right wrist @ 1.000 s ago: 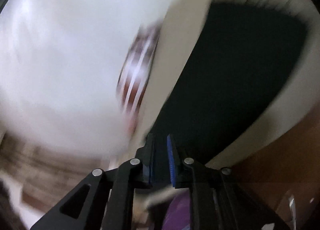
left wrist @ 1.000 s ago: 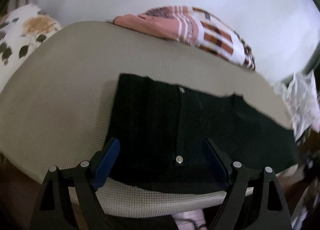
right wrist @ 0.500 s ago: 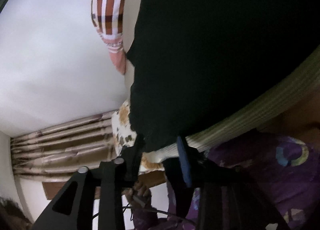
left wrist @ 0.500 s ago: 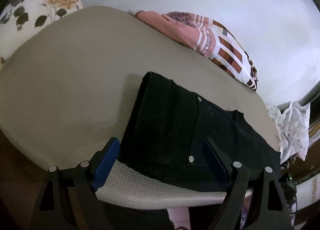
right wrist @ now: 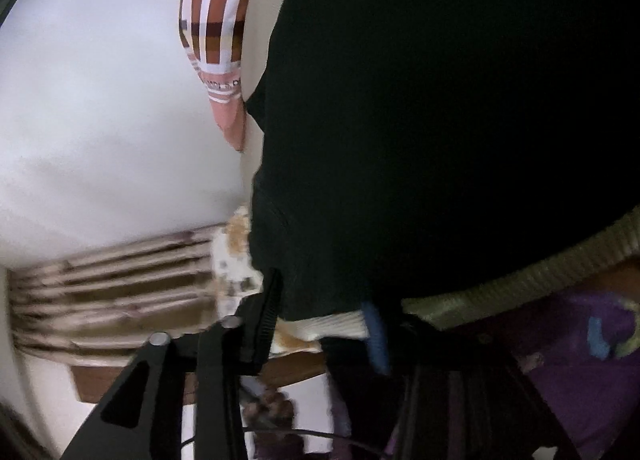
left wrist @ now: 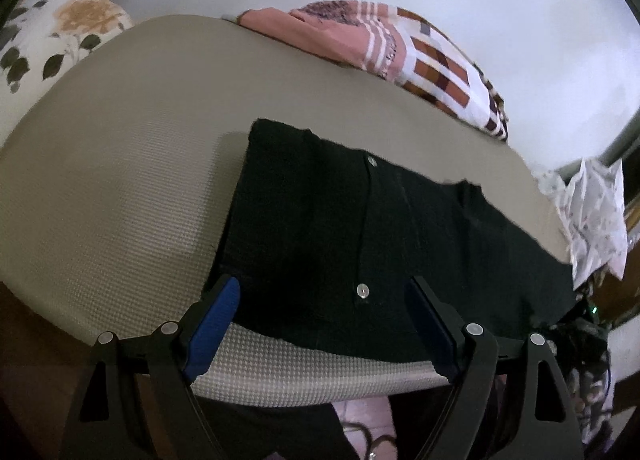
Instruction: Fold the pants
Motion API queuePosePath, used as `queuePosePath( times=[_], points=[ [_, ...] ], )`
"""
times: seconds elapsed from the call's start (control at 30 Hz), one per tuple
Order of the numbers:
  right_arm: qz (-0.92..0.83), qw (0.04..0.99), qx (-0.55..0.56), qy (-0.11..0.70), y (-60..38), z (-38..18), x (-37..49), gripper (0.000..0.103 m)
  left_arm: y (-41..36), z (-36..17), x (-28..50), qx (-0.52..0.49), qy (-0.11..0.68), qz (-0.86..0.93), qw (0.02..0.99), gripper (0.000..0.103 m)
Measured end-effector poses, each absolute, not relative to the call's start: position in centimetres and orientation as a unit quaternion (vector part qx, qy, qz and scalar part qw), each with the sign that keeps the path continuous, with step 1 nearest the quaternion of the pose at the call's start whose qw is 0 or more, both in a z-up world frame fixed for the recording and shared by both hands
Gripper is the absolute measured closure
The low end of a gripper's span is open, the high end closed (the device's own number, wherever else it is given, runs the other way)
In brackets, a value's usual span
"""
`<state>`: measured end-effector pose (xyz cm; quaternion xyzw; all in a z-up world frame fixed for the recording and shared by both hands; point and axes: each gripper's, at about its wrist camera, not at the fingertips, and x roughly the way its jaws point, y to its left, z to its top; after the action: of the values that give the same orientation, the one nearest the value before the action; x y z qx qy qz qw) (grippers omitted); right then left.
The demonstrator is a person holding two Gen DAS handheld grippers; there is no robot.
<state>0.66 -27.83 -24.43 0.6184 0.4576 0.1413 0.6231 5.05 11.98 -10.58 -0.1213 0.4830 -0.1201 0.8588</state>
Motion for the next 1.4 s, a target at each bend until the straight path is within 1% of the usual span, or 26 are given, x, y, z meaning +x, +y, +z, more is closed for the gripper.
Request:
queuePosePath(
  times=[0.07,0.13,0.27,0.4,0.5,0.57,0.6,0.67,0.7,0.8,0.83,0.97,1.03,1.13,1.17,1.2,1.23,1.27,1.4],
  points=[
    [0.134,0.640,0.586,0.478,-27.1,-24.2,0.7,0.096,11.7,-10.6,4.9,-0.107,0.483,-0.119,0.861,0.018],
    [0.135,0.642,0.584,0.478,-27.1,-24.2,0.3,0.097,11.6,-10.5,4.9,-0.098,0.481,-0.115,0.864,0.018],
    [0.137,0.654,0.568,0.480,-27.0,-23.6,-0.3,0.097,11.9,-10.7,5.1,-0.100,0.483,-0.112,0.863,0.018],
    [0.136,0.636,0.586,0.484,-26.9,-24.9,0.1,0.097,12.2,-11.1,5.4,-0.092,0.489,-0.104,0.861,0.018],
    [0.144,0.625,0.593,0.486,-26.9,-24.9,0.4,0.094,13.0,-11.1,5.7,-0.098,0.490,-0.095,0.861,0.018],
    [0.150,0.607,0.616,0.479,-27.4,-25.4,0.1,0.090,14.1,-10.8,6.1,-0.101,0.486,-0.083,0.864,0.018],
    [0.156,0.603,0.621,0.477,-27.4,-25.5,0.1,0.084,14.7,-10.5,6.2,-0.102,0.482,-0.074,0.867,0.018],
    [0.172,0.603,0.613,0.480,-27.0,-24.8,0.0,0.059,16.5,-9.8,6.3,-0.113,0.469,-0.054,0.874,0.018],
    [0.180,0.606,0.605,0.485,-26.7,-24.4,-0.1,0.057,17.8,-9.5,6.4,-0.128,0.464,-0.046,0.875,0.018],
    [0.232,0.599,0.589,0.490,-25.0,-23.1,-0.5,0.056,20.8,-9.3,6.6,-0.167,0.470,-0.029,0.866,0.018],
    [0.241,0.600,0.584,0.491,-24.5,-22.8,-0.6,0.053,21.3,-9.5,6.6,-0.174,0.476,-0.029,0.862,0.018],
    [0.256,0.608,0.579,0.479,-24.0,-22.0,-0.5,0.042,21.2,-10.2,6.6,-0.180,0.502,-0.045,0.845,0.019],
    [0.254,0.602,0.590,0.474,-23.9,-22.3,-0.4,0.039,20.4,-10.9,6.5,-0.175,0.523,-0.059,0.832,0.020],
    [0.247,0.592,0.601,0.477,-24.3,-22.9,-0.6,0.039,18.7,-12.4,6.4,-0.169,0.558,-0.089,0.808,0.026],
    [0.246,0.589,0.606,0.476,-24.5,-23.1,-0.7,0.039,18.1,-12.8,6.4,-0.168,0.566,-0.094,0.802,0.033],
    [0.245,0.587,0.608,0.475,-24.6,-23.1,-0.8,0.038,17.7,-13.3,6.4,-0.172,0.572,-0.100,0.796,0.047],
    [0.243,0.587,0.610,0.474,-24.6,-23.2,-0.7,0.038,17.3,-13.5,6.4,-0.177,0.577,-0.108,0.790,0.058],
    [0.242,0.586,0.612,0.473,-24.5,-23.2,-0.6,0.037,16.9,-13.7,6.4,-0.179,0.580,-0.116,0.786,0.066],
    [0.237,0.585,0.614,0.474,-24.6,-23.3,-0.6,0.036,16.0,-13.2,6.1,-0.151,0.562,-0.109,0.806,0.069]
  ],
)
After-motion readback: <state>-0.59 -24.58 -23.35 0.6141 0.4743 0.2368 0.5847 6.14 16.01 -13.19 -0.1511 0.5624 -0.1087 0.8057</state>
